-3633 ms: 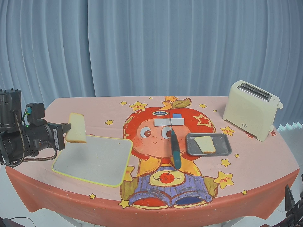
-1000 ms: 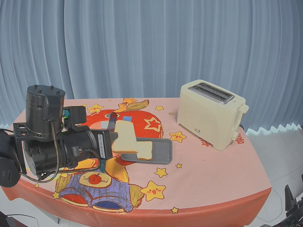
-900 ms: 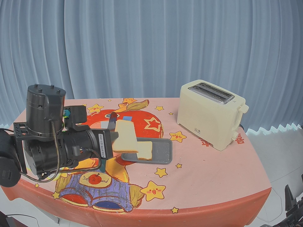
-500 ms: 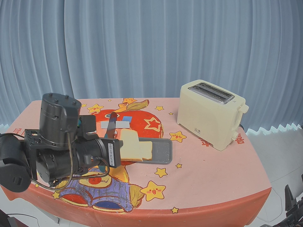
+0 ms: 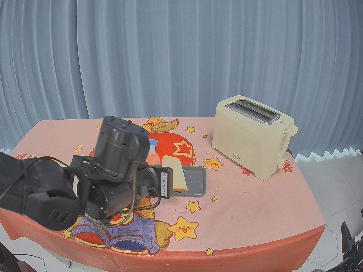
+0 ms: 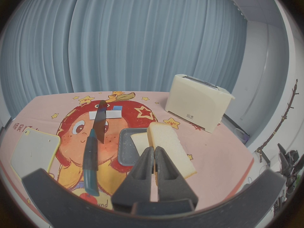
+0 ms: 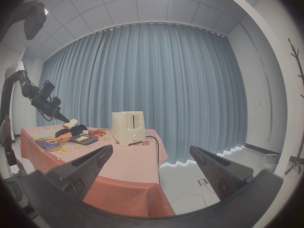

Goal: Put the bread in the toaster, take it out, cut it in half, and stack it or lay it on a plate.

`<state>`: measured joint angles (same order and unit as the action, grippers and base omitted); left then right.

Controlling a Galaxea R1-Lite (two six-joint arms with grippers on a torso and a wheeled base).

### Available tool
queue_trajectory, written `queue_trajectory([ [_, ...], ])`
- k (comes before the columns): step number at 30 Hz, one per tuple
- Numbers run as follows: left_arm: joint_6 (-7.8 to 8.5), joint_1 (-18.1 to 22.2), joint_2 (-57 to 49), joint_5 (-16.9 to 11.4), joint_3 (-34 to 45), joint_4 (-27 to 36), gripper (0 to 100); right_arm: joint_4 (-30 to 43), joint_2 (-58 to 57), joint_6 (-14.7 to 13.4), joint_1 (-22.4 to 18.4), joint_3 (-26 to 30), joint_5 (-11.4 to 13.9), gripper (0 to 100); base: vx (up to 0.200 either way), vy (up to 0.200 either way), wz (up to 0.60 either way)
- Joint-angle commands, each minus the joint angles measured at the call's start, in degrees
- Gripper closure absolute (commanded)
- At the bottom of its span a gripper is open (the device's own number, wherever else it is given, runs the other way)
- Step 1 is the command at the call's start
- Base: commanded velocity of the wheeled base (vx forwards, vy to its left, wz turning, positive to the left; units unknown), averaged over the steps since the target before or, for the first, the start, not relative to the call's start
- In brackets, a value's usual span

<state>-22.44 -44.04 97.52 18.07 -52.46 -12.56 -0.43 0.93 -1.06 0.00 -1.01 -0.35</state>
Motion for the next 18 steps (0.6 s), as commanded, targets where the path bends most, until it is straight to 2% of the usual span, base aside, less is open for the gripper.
queue_trajectory([
  [1, -0.15, 0.3, 5.1, 0.4, -2.7, 0.0, 100, 0.0, -0.9, 0.0, 0.0, 1.0, 0.0, 0, 0.000, 0.000, 0.00],
  [5, -0.15, 1.5, 5.2, 0.5, -4.7, 0.1, 100, 0.0, -0.9, 0.0, 0.0, 1.0, 0.0, 0, 0.000, 0.000, 0.00],
  [6, -0.15, 3.5, 5.6, 0.4, -5.5, 0.1, 100, 0.0, -0.9, 0.0, 0.0, 1.0, 0.0, 0, 0.000, 0.000, 0.00],
  [9, -0.15, 4.4, 6.4, 0.4, -6.0, 0.1, 100, 0.0, -0.9, 0.0, 0.0, 1.0, 0.0, 0, 0.000, 0.000, 0.00],
  [12, -0.06, 7.0, 9.4, 0.4, -6.8, 0.1, 100, 0.0, -0.9, 0.0, 0.0, 1.0, 0.0, 0, 0.000, 0.000, 0.00],
  [18, -0.06, 7.7, 11.6, -0.9, -6.6, 0.1, 100, 0.0, -0.9, 0.0, 0.0, 1.0, 0.0, 0, 0.000, 0.000, 0.00],
])
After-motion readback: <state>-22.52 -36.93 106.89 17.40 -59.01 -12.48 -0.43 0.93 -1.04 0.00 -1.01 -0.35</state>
